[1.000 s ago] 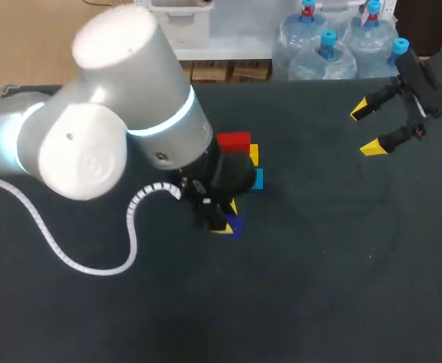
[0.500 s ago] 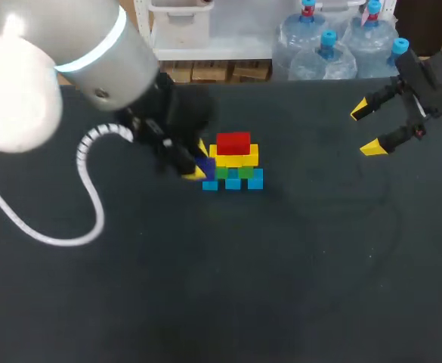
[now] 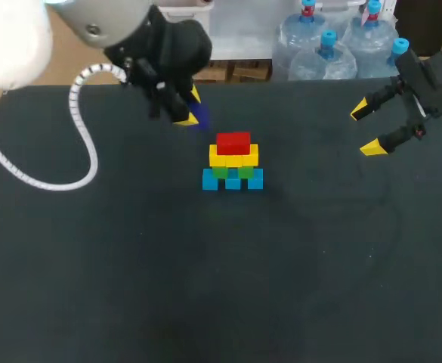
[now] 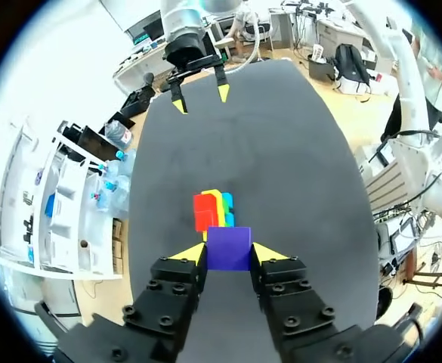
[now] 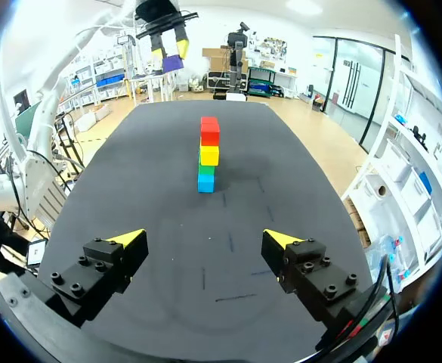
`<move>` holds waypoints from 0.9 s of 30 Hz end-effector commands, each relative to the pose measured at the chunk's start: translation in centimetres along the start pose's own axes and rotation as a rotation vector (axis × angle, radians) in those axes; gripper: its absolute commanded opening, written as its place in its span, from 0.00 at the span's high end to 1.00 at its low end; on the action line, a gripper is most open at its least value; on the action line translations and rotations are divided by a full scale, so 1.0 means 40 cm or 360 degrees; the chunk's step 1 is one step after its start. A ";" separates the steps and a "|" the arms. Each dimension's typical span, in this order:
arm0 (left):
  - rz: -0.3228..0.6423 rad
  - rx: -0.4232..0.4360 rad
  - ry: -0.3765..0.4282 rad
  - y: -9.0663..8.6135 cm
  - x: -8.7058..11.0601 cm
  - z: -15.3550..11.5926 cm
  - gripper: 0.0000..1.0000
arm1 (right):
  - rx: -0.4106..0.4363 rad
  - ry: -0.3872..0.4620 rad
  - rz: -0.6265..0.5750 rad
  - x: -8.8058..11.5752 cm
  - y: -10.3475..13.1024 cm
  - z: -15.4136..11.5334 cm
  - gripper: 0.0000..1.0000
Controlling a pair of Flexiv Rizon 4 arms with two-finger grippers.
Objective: Place the blue cubes, place green cubes on the blue cubes, place the yellow cubes on the green cubes, then place the red cubes on the yellow cubes, and place purple cube on the red cubes.
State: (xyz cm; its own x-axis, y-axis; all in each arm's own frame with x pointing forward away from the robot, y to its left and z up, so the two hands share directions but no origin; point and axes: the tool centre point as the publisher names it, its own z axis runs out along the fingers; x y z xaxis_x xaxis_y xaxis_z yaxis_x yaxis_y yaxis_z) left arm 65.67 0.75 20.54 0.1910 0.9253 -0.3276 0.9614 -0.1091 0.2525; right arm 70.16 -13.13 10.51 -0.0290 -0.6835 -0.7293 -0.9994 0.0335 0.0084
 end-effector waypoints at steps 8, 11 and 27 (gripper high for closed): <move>-0.0104 0.0205 0.0101 0.081 -0.075 0.117 1.00 | 0.0000 -0.0002 -0.0001 0.000 0.000 0.001 0.00; -0.0159 0.0219 0.0105 0.087 -0.085 0.136 1.00 | 0.0000 -0.0002 -0.0001 0.000 0.000 0.001 0.00; -0.0294 0.0285 0.0074 0.104 -0.077 0.219 1.00 | 0.0000 -0.0002 -0.0001 0.000 0.000 0.001 0.00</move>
State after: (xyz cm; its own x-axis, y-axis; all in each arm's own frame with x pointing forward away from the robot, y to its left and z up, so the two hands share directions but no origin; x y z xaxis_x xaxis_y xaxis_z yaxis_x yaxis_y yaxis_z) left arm 70.17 -5.53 14.82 0.0029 0.9494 -0.3141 0.9989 0.0117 0.0446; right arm 70.16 -13.13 10.51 -0.0290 -0.6835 -0.7293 -0.9994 0.0334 0.0084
